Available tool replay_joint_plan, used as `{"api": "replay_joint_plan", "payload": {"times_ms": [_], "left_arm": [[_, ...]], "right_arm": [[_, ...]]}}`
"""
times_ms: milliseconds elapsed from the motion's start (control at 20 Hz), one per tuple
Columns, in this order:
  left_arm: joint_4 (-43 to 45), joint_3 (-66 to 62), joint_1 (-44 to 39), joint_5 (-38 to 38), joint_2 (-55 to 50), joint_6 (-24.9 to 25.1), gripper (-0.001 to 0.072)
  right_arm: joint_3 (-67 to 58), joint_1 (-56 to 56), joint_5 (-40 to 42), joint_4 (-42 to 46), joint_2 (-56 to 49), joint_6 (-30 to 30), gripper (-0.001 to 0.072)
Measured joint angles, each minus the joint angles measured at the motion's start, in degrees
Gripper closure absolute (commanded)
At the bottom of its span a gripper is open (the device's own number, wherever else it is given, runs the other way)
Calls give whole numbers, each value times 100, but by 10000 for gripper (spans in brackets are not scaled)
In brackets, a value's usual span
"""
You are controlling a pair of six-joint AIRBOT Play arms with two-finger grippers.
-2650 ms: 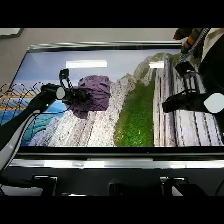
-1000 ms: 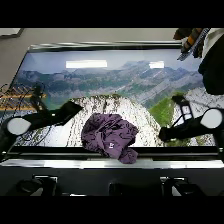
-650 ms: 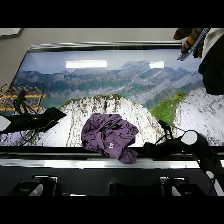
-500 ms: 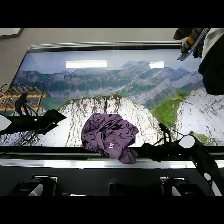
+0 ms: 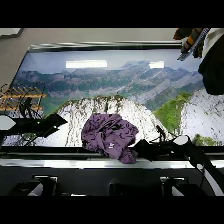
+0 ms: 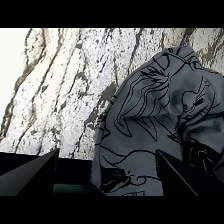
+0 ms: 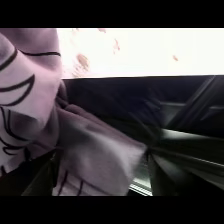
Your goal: Fold the clothes and pants, and hang the long-sleeved shirts on hangers.
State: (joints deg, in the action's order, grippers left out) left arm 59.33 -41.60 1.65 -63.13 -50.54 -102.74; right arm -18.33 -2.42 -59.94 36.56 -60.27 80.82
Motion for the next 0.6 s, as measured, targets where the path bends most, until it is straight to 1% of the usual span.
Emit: {"api": "replay_joint_plan", "payload": {"times_ms": [100,200,250,400,600], "left_arm": [[0,9,0,2,-17,55,24],[-4,22,0,4,-57,127,24],[-15,39,0,7,-90,157,24],[-210,168,2,11,-258,409,24],[-852,490,2,22,-619,1108,25]], "right_arm": [[7,0,28,-39,-133,-74,266],[13,0,94,-33,-208,-122,495],[17,0,140,-2,-232,-149,661],[17,0,87,-92,-258,-236,670],[15,0,-63,-127,-205,-229,669]]}}
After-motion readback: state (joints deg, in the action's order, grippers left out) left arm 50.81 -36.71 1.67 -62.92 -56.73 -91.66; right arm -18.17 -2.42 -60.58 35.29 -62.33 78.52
